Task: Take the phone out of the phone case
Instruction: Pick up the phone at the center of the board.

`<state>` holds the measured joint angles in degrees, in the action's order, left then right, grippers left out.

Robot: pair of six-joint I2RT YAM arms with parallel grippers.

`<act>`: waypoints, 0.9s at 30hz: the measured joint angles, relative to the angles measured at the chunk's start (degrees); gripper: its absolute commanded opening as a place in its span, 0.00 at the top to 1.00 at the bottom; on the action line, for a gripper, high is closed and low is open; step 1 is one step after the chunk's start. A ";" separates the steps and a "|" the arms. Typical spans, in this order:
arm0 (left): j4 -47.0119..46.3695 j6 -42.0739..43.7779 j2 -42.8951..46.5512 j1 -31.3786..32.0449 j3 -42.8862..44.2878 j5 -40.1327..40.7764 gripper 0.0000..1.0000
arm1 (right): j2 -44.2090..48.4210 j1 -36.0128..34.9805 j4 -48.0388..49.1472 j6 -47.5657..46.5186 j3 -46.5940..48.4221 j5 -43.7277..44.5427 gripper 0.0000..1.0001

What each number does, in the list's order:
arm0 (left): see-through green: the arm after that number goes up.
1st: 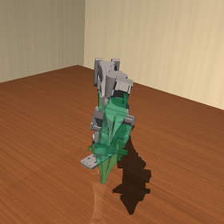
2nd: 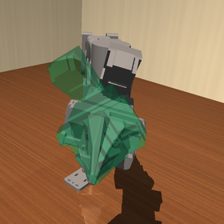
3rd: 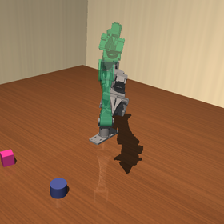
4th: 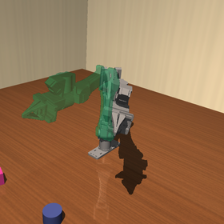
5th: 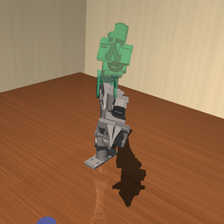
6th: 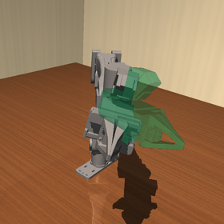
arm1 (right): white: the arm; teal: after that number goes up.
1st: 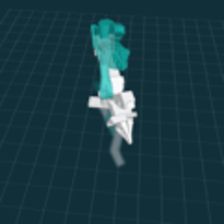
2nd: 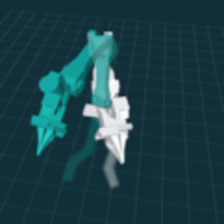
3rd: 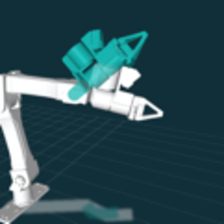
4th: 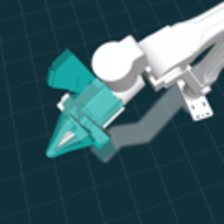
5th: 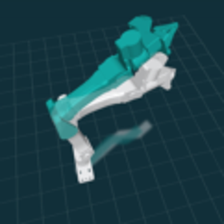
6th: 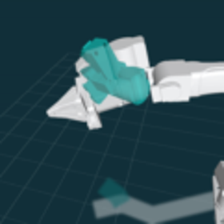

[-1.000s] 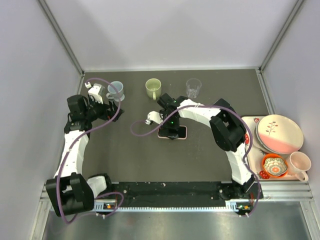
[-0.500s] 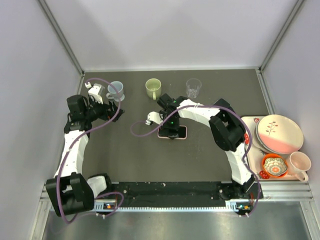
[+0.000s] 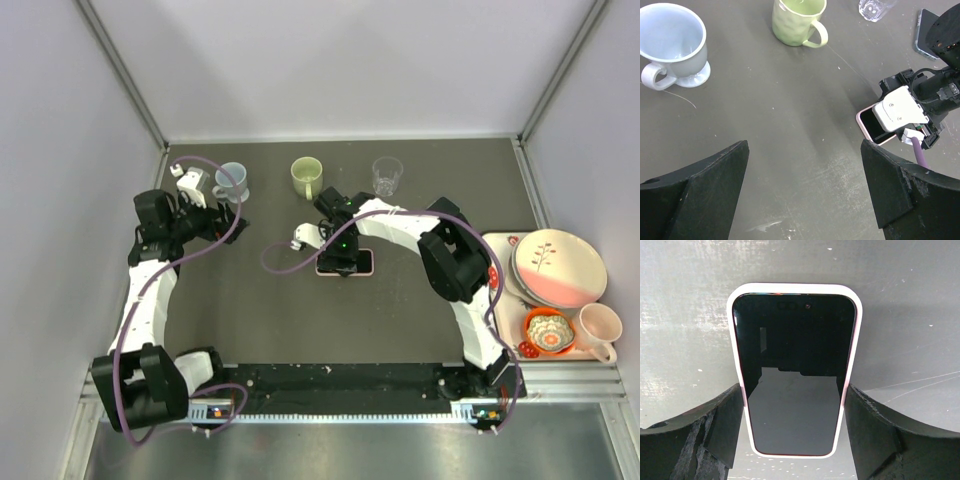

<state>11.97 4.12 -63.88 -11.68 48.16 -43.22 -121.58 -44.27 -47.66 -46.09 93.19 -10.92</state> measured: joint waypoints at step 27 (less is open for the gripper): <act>0.02 -0.11 -0.79 -0.35 0.00 -0.76 0.01 | 5.16 -0.96 -1.18 4.28 0.37 3.06 1.00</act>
<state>11.99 4.01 -64.66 -12.03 48.16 -43.99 -116.42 -45.23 -48.84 -41.80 93.56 -7.86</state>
